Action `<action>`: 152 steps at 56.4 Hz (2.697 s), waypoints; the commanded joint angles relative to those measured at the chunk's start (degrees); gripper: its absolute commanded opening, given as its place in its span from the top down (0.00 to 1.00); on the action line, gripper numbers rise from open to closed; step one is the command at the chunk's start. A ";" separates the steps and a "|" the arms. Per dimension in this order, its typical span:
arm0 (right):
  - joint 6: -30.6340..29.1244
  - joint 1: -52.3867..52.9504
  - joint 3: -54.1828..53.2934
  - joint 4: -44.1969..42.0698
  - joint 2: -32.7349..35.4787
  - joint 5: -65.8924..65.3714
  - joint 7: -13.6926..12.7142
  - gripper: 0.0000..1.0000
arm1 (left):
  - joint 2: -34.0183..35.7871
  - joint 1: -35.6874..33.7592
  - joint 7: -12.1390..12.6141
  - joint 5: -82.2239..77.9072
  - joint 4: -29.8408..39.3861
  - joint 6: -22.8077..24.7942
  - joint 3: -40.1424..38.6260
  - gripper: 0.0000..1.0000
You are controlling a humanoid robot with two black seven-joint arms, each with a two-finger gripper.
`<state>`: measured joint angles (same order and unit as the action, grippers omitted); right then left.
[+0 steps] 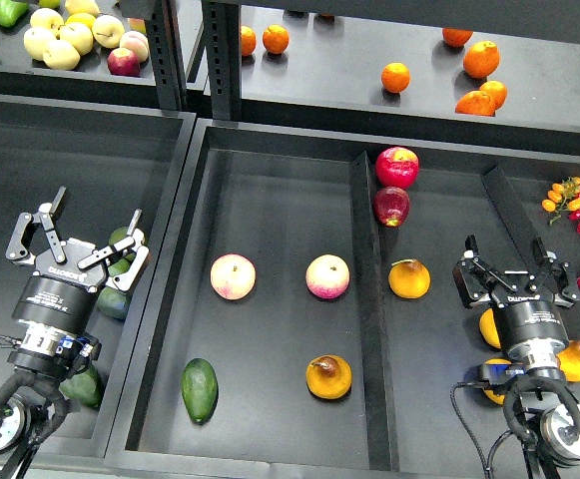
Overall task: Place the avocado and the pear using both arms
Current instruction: 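Move the left gripper into the middle compartment toward the dark green avocado, then lower the open left gripper over the avocado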
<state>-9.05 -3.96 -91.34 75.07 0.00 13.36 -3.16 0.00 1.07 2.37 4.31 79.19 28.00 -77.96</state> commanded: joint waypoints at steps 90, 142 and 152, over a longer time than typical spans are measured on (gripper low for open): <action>0.09 -0.70 0.99 0.25 0.00 -0.09 -0.09 0.00 | 33.22 -40.61 25.63 -10.80 -7.82 0.00 37.61 0.01; 1.14 3.17 -0.68 0.43 0.00 -0.26 0.00 0.00 | 27.25 -59.86 25.63 -27.33 -9.23 0.00 79.10 0.01; 1.05 3.08 -0.77 0.43 0.00 -0.26 0.00 0.00 | 23.82 -64.17 25.63 -28.04 -10.46 0.00 83.41 0.01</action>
<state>-7.91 -0.79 -92.06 75.51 0.00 13.10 -3.14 25.98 -61.19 28.00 -23.53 69.32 28.00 2.98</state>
